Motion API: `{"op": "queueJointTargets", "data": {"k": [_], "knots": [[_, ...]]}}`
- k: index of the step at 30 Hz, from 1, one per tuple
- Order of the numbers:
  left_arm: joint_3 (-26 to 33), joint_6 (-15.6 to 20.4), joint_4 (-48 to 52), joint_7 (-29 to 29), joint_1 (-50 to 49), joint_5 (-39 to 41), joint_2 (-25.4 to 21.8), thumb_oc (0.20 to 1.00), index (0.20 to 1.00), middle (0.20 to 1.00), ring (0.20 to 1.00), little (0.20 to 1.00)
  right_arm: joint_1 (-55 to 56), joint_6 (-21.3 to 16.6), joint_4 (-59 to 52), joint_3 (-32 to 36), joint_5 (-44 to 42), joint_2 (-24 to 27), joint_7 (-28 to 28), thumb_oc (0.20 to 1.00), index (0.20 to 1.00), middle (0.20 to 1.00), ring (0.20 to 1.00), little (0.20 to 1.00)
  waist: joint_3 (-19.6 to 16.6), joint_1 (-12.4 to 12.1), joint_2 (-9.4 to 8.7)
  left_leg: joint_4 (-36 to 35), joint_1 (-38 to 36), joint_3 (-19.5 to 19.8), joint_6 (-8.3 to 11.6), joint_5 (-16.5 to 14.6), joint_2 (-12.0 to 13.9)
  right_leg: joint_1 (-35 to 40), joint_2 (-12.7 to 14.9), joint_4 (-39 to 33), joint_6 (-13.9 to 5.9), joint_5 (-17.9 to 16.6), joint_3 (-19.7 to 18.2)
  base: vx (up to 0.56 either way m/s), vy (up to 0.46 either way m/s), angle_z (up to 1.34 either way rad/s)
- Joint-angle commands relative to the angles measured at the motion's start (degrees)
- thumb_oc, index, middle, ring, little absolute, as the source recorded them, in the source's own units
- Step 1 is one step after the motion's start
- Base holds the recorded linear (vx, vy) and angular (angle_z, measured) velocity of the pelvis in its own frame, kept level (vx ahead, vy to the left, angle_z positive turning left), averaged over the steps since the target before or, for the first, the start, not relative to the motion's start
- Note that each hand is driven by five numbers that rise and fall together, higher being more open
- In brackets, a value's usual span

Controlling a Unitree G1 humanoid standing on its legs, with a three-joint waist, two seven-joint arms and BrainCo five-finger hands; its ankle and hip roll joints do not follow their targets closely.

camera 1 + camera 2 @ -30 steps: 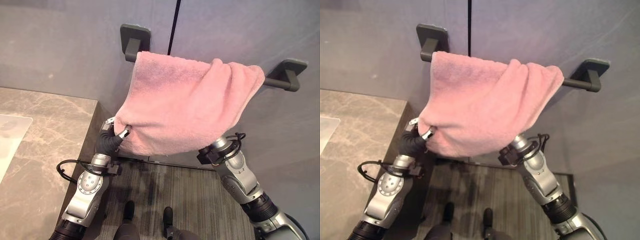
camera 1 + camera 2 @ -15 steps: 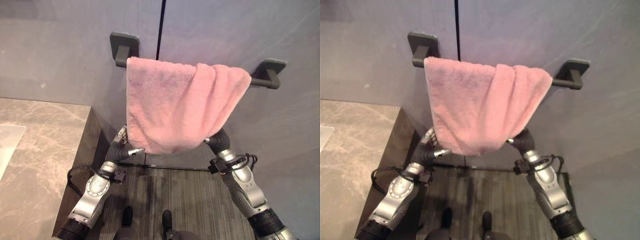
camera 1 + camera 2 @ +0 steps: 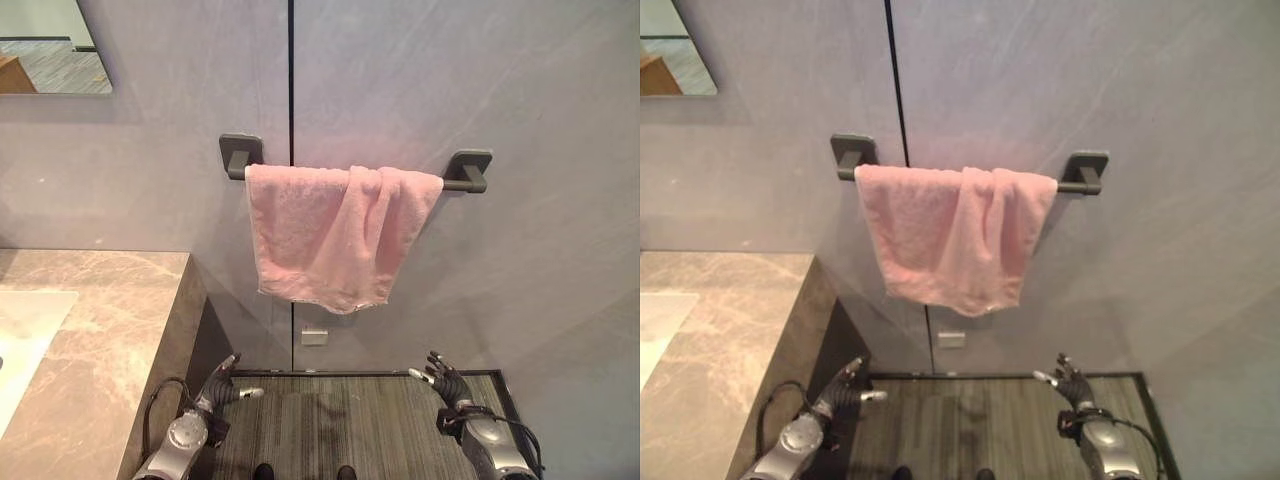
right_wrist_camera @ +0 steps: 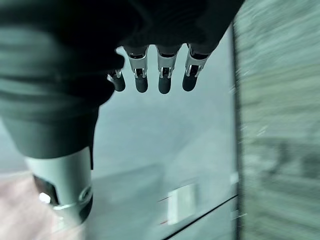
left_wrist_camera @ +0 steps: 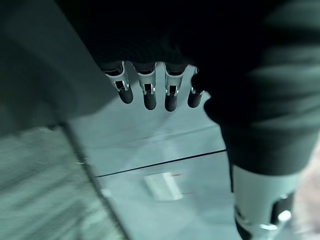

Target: Put brush and paste in cup on sink, flatten towel.

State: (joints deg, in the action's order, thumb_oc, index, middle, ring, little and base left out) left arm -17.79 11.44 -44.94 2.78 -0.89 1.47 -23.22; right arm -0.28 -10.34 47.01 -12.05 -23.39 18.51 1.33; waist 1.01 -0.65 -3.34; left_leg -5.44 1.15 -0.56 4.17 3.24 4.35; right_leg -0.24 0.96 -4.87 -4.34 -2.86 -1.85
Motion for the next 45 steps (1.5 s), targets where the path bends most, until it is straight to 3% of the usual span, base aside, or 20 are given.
{"op": "queueJointTargets", "data": {"k": [1, 11, 22, 45], "knots": [[0.9, 1.3, -3.9, 1.2, 1.8, -0.9, 0.3, 1.0, 1.0, 1.0, 1.0, 1.0, -1.1, -1.8, -0.7, 0.1, 0.3, -1.3, 0.0, 1.0, 1.0, 1.0, 1.0, 1.0, -1.1, -0.8, -1.52, 0.4, -1.9, -1.8, 0.01, -1.2, -2.2, -2.6, 2.1, 2.1, -3.39, -3.1, 1.1, 0.0, 0.0, 0.0], [3.2, 0.6, -13.4, 1.9, 2.2, 1.0, 3.6, 1.0, 1.0, 1.0, 1.0, 1.0, -1.0, -0.3, 11.4, 1.8, -9.9, -5.7, 2.7, 1.0, 1.0, 1.0, 1.0, 1.0, -1.0, -0.8, -1.03, 0.4, -2.1, -1.0, 0.33, -1.3, -2.0, -2.0, 2.3, 2.2, -2.91, -2.4, 1.6, 0.0, 0.0, 0.0], [3.3, -0.1, -18.8, 2.7, 3.9, 1.3, 5.3, 1.0, 1.0, 1.0, 1.0, 1.0, -2.4, 0.1, 17.3, 2.1, -8.2, -6.5, 0.6, 1.0, 1.0, 1.0, 1.0, 1.0, -1.3, -1.0, -0.79, 0.4, -2.7, -1.1, 0.44, -1.8, -1.9, -1.0, 2.5, 1.8, -2.75, -2.1, 2.0, 0.01, 0.001, 0.01], [3.1, -0.4, -19.7, 3.0, 4.0, 1.6, 5.9, 1.0, 1.0, 1.0, 1.0, 1.0, -2.8, 0.3, 16.2, 0.9, -8.3, -6.6, 0.3, 1.0, 1.0, 1.0, 1.0, 1.0, -1.3, -1.1, -0.44, 0.4, -2.9, -1.4, 0.02, -2.1, -2.2, -0.8, 2.9, 1.5, -2.95, -2.2, 1.4, 0.0, 0.0, 0.0]]}}
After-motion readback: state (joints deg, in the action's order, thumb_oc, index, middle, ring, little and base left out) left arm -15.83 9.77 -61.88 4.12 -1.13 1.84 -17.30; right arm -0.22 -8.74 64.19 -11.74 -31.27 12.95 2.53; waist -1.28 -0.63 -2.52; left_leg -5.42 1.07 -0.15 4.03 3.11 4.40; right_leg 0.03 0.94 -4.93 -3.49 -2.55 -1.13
